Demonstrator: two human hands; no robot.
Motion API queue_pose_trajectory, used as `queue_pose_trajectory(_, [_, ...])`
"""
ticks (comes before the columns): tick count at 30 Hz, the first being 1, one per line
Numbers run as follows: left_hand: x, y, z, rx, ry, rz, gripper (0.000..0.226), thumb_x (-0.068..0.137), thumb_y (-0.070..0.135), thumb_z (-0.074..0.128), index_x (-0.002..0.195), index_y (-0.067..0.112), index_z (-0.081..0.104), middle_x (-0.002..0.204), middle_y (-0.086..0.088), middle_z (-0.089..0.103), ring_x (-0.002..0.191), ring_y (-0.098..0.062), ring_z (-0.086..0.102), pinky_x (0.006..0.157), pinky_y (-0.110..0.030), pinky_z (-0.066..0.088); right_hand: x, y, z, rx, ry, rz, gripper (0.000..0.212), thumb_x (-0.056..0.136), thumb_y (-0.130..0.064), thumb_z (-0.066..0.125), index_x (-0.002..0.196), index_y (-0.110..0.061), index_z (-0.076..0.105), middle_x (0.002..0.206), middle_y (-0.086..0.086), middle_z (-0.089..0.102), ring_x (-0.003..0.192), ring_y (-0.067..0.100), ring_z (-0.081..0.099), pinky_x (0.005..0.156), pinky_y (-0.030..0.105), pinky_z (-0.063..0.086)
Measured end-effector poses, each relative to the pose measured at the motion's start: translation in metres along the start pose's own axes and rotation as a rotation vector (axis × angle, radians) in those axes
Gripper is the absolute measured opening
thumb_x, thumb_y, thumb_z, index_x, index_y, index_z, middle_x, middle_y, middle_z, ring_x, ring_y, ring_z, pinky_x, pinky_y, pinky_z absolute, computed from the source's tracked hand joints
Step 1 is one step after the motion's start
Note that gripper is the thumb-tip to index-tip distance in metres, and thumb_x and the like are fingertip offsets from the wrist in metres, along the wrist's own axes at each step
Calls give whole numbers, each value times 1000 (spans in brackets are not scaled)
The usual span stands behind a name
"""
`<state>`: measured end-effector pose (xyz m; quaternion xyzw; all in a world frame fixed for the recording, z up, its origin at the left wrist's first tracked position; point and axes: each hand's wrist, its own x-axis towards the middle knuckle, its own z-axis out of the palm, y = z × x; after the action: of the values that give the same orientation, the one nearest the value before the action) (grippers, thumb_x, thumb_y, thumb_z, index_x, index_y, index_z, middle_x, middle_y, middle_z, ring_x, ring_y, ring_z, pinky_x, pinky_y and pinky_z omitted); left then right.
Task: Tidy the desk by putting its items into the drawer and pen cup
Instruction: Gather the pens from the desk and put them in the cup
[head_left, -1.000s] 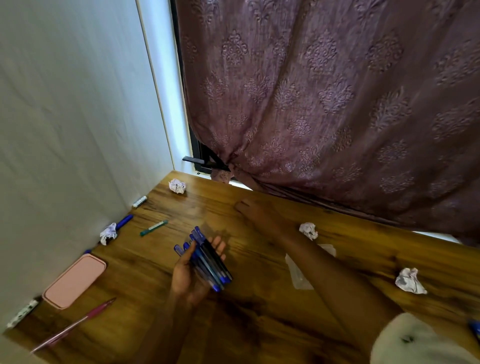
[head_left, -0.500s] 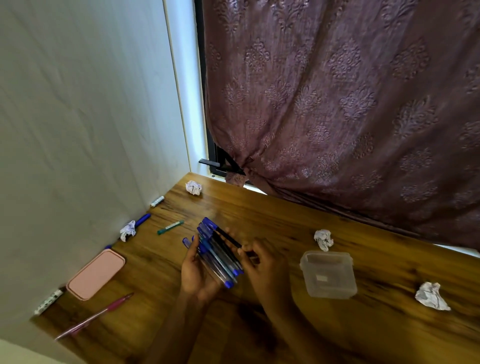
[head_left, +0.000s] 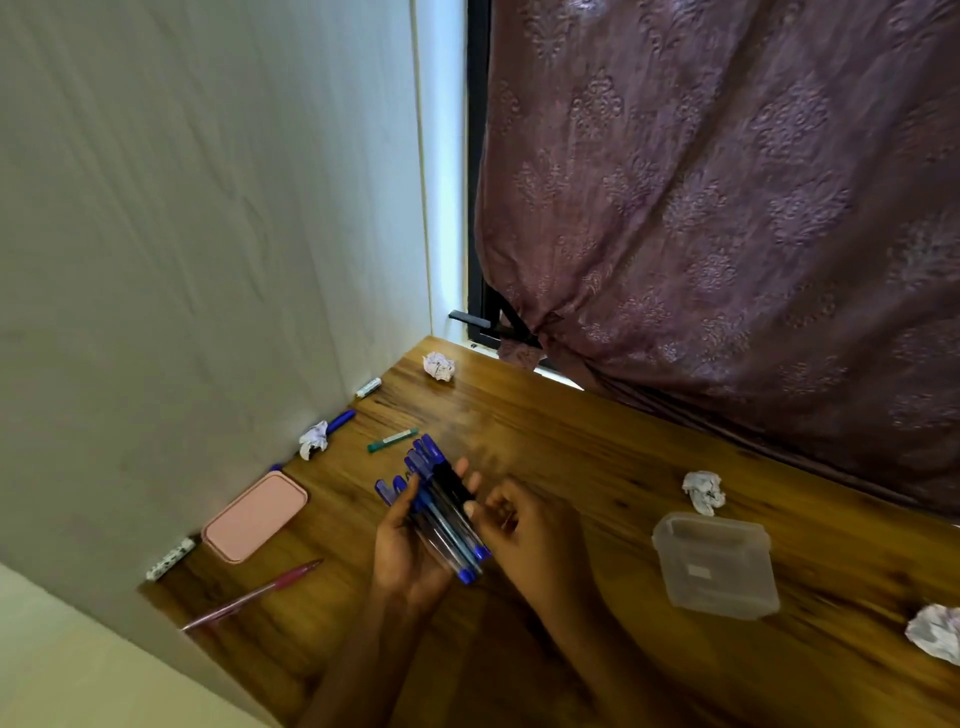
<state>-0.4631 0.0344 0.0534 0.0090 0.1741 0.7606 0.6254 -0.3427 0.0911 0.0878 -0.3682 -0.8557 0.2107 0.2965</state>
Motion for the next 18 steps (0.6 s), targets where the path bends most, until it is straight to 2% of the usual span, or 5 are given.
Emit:
queue_pose_trajectory(2, [-10, 12, -3, -12, 13, 43, 79, 48, 25, 91, 118, 2, 65, 127, -14, 61, 110, -29, 62, 97, -42, 45, 6, -8, 1, 26, -6, 24, 17, 86, -39, 63, 78, -24, 60, 67, -16, 52, 57, -2, 45, 48, 10, 26])
queue_pose_trajectory(5, [-33, 34, -10, 2, 62, 138, 79, 44, 26, 92, 117, 6, 67, 130, -11, 60, 114, -27, 61, 92, -42, 50, 21, -19, 10, 80, -24, 50, 17, 90, -36, 59, 76, -29, 53, 68, -14, 54, 60, 3, 50, 49, 11, 29])
queue_pose_trajectory(8, [-61, 63, -23, 11, 74, 181, 77, 47, 27, 91, 116, 7, 67, 132, -9, 59, 113, -24, 62, 90, -39, 53, 41, -41, 38, 68, -54, 11, 11, 89, -32, 60, 81, -24, 60, 75, -13, 57, 63, 5, 50, 50, 10, 29])
queue_pose_trajectory(13, [-111, 109, -46, 19, 128, 246, 73, 60, 32, 81, 127, 10, 60, 127, -10, 62, 105, -24, 66, 88, -39, 55, 62, -83, 104, 16, -244, -125, 13, 86, -17, 62, 97, -23, 66, 98, -4, 68, 87, 14, 62, 70, 28, 50])
queue_pose_trajectory(18, [-168, 153, -79, -53, 93, 243, 67, 81, 33, 68, 141, 13, 43, 132, -11, 58, 116, -26, 60, 87, -45, 53, 28, -125, 155, -3, -588, -366, 19, 84, -15, 61, 100, -20, 70, 105, 0, 67, 99, 18, 59, 88, 30, 47])
